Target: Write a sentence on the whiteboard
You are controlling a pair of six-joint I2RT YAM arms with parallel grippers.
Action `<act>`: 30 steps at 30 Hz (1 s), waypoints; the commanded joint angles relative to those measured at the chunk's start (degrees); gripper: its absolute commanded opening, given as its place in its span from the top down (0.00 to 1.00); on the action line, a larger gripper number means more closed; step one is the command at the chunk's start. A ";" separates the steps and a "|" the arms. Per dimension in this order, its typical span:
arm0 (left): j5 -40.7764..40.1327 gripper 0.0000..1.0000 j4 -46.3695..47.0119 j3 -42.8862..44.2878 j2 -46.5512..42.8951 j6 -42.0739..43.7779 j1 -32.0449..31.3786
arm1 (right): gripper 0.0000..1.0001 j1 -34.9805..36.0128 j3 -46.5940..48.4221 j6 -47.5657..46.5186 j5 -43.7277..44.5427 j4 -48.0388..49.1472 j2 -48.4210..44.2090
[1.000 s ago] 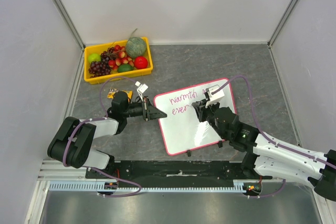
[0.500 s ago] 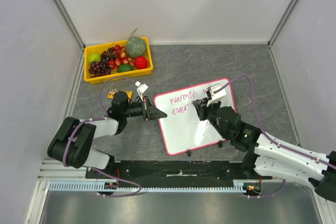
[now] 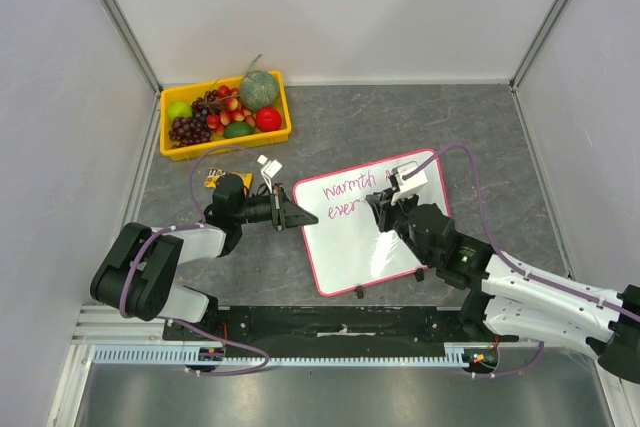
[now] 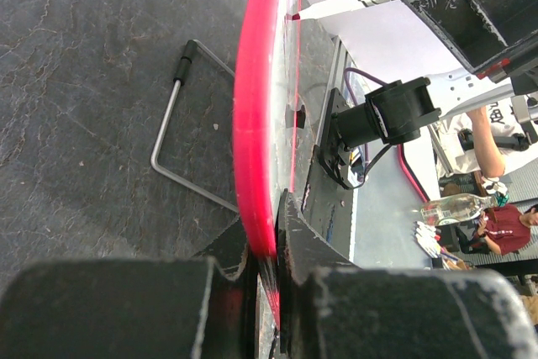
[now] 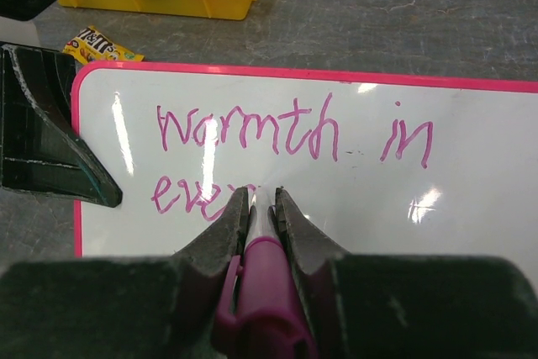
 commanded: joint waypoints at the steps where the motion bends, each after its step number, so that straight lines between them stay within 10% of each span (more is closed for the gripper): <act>1: -1.33 0.98 -2.05 -1.02 1.56 12.38 -0.84 | 1.00 -0.17 -1.31 0.42 2.07 -0.77 -1.19; 30: -1.25 0.98 -2.23 -0.93 1.56 12.46 -0.84 | 1.00 -0.17 0.54 -0.80 2.42 0.89 -6.12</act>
